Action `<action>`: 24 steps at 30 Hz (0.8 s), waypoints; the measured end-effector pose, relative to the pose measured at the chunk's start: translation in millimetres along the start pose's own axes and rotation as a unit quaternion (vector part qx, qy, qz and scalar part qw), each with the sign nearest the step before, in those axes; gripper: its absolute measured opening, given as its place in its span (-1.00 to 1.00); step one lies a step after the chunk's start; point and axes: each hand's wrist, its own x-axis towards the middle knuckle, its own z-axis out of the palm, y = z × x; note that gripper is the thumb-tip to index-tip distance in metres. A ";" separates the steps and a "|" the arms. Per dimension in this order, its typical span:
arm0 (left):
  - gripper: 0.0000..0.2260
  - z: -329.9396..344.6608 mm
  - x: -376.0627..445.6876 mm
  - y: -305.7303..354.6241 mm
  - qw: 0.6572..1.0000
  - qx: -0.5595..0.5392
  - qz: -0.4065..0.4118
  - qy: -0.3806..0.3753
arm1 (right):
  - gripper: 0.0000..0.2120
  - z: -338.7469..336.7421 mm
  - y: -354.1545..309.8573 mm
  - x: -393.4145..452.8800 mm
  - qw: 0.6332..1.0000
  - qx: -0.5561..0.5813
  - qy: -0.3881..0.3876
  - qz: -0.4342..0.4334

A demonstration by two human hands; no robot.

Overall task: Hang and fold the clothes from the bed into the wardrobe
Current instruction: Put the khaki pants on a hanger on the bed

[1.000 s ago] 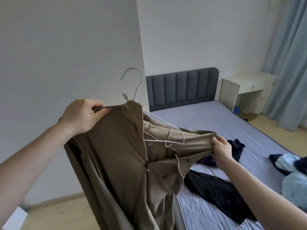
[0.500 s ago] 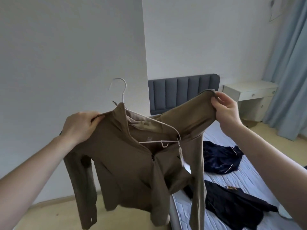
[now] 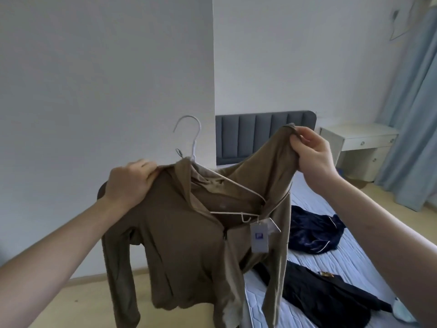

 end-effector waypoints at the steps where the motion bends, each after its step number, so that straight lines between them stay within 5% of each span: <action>1: -0.64 -0.4 1.0 6.0 1.000 -0.005 0.010 0.003 | -0.65 5.2 -0.8 -0.9 1.000 -0.002 -0.009 -0.003; 6: -0.62 -4.5 -0.3 33.2 0.999 -0.035 0.006 -0.022 | -0.69 24.0 -6.9 -8.7 0.999 -0.013 -0.028 -0.025; 10: -0.56 -4.2 -1.2 59.1 0.997 -0.073 -0.017 -0.033 | -0.70 44.4 -9.6 -31.5 0.988 -0.025 -0.145 -0.047; 15: -0.66 -2.3 4.5 62.9 0.985 -0.118 -0.125 -0.020 | -0.67 47.8 12.2 -69.8 0.907 -0.241 -0.336 -0.078; 19: -0.58 -7.1 6.5 61.1 0.971 -0.142 -0.191 -0.017 | -0.77 26.1 41.2 -77.2 0.867 -0.365 -0.337 -0.031; 24: -0.52 -16.2 11.4 61.0 0.951 -0.205 -0.233 -0.012 | -0.73 17.4 83.2 -105.4 0.938 -0.279 -0.207 -0.007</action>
